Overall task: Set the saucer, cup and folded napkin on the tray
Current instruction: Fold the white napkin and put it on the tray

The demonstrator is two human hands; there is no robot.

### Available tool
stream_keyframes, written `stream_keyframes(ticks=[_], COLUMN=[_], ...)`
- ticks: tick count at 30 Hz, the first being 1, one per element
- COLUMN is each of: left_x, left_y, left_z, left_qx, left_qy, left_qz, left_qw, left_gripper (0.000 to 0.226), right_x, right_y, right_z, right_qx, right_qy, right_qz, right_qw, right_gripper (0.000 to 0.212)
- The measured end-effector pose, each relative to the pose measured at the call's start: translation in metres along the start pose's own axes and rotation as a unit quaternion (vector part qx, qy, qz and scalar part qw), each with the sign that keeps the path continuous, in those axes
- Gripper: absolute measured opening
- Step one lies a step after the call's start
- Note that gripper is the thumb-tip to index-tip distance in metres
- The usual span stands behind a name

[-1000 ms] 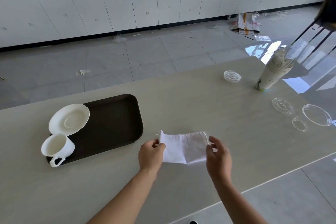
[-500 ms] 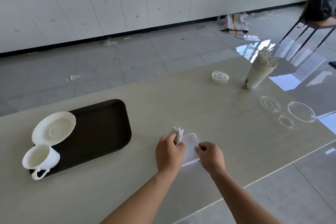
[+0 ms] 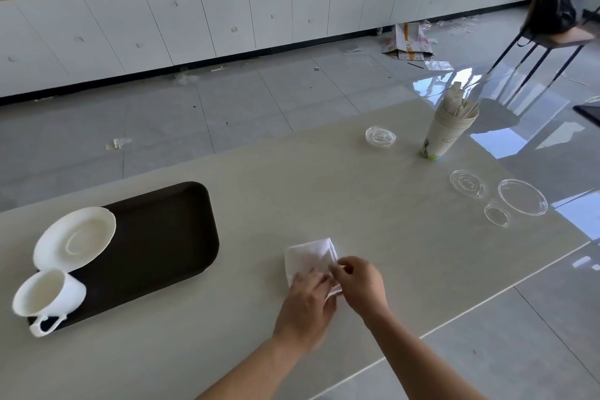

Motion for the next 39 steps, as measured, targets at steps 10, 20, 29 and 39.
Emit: stream_keyframes(ticks=[10,20,29,39], left_x=[0.011,-0.005,-0.034,-0.060], left_y=[-0.014,0.024,0.027,0.077], left_z=[-0.054,-0.052,-0.077,-0.103], left_qx=[0.234,-0.086,-0.314,-0.466], left_qy=[0.064,0.195,0.450,0.414], left_qz=[-0.093,0.097,0.101,0.202], left_qw=[0.966,0.972,0.830,0.756], left_gripper=[0.066,0.051,0.015,0.024], right_x=[-0.014,-0.019,-0.023,-0.028], right_y=[-0.014,-0.018,-0.024,-0.065], right_z=[-0.005,-0.003,0.005,-0.045], right_qx=[-0.069,-0.026,0.045,0.179], right_qy=[-0.005,-0.051,-0.087,-0.076], right_qz=[0.007,0.028,0.006,-0.144], right_qw=[0.998,0.998,0.995,0.970], right_gripper=[0.030,0.017,0.025,0.009])
Point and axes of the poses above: each hand's wrist, its own x-axis towards the middle knuckle, its own y-axis out of the back of the hand, z = x × y, the point moved 6 cm from there along x, towards the middle knuckle, and after that the axes turned 2 degrees about x, right-handed, at the moved point
